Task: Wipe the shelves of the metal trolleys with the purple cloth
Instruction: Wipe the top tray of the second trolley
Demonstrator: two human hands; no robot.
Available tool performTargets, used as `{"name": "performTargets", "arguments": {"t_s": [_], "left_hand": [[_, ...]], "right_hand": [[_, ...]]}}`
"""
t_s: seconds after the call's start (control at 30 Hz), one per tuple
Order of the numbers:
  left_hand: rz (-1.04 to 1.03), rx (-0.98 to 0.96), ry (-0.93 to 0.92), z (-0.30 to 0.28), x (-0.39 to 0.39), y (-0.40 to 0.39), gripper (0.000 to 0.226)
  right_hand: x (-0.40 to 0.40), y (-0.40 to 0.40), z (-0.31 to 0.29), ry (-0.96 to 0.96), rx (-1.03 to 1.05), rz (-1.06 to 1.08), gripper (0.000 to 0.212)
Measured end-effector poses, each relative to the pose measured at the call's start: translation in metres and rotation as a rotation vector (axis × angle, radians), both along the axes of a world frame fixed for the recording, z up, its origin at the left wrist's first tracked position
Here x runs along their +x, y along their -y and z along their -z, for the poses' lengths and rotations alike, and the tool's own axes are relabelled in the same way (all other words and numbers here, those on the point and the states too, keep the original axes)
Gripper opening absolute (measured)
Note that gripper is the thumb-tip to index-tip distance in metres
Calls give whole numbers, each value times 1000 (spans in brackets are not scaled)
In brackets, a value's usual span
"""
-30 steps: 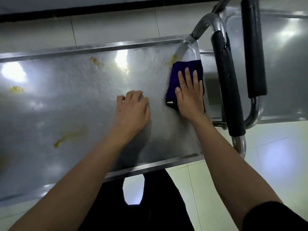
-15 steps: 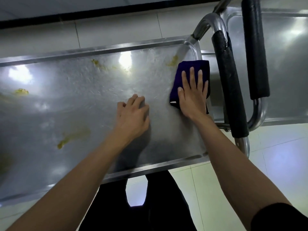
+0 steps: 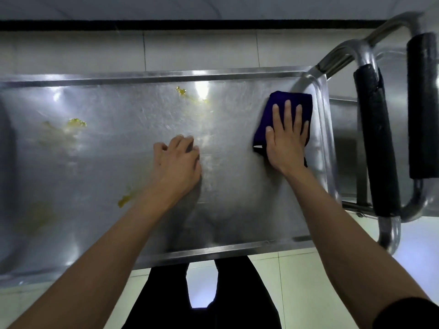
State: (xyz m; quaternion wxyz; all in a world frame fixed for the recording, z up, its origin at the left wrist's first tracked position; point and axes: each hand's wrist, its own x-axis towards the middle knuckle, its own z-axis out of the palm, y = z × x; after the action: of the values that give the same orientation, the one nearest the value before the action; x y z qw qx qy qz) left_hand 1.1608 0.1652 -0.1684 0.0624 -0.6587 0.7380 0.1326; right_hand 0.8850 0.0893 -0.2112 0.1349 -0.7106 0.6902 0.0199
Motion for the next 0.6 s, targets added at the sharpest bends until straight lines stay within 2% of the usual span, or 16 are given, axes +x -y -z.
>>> {"name": "performTargets", "arguments": {"t_s": [0.3,0.47,0.6], "left_hand": [[37,115,38,11,23,-6,48],[32,75,-6,11,34,-13,43],[41,52,-26,10,38,-18,45]], "right_hand": [[137,30,-2,30,44,-328,58],[198,44,-4,63,79,-535,57],[222,43,-3,63,80,-582,57]]}}
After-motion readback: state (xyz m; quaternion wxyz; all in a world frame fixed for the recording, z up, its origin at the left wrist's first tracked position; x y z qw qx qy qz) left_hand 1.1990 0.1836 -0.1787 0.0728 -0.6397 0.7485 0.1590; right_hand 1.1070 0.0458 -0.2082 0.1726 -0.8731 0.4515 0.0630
